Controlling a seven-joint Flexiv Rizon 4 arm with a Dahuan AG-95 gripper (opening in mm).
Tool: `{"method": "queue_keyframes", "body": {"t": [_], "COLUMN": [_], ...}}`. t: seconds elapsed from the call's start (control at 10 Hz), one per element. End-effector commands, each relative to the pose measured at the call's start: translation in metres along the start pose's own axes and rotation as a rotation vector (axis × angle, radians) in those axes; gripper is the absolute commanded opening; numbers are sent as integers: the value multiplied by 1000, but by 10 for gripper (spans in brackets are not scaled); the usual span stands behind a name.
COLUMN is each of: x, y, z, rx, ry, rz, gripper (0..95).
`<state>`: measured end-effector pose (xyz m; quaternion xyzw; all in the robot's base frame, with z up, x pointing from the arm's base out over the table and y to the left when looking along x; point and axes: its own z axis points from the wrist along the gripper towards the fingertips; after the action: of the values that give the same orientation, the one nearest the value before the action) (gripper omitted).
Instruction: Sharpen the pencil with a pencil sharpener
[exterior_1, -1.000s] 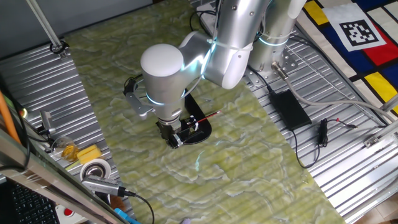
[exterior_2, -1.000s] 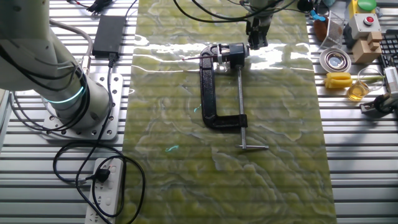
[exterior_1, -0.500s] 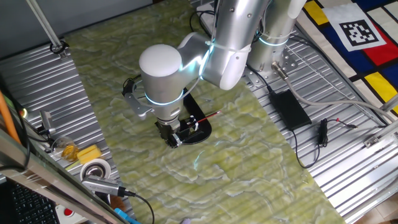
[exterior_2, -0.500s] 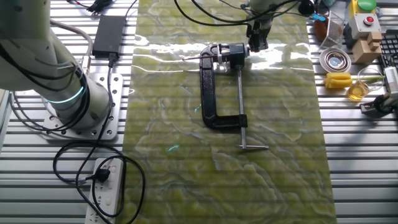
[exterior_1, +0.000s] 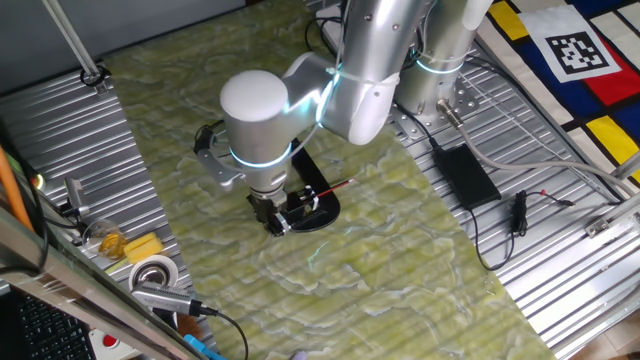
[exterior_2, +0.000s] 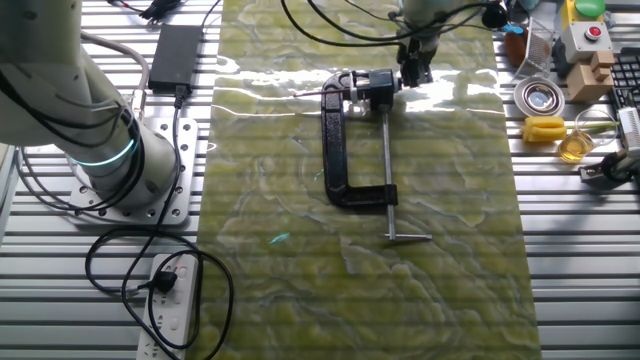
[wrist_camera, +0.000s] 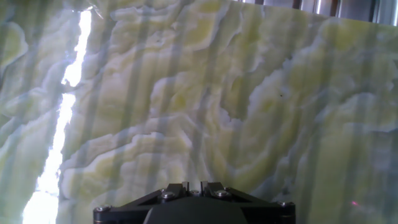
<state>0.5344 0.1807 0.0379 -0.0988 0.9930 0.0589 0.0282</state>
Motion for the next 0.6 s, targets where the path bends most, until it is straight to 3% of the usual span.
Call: {"method": "queue_keyframes", "body": {"t": [0.1, 0.6], "x": [0, -2], "y": [-2, -12], "z": [1, -1], "rx": [0, -3], "ry": [-6, 1], "rz": [1, -26], "gripper": [0, 0]}}
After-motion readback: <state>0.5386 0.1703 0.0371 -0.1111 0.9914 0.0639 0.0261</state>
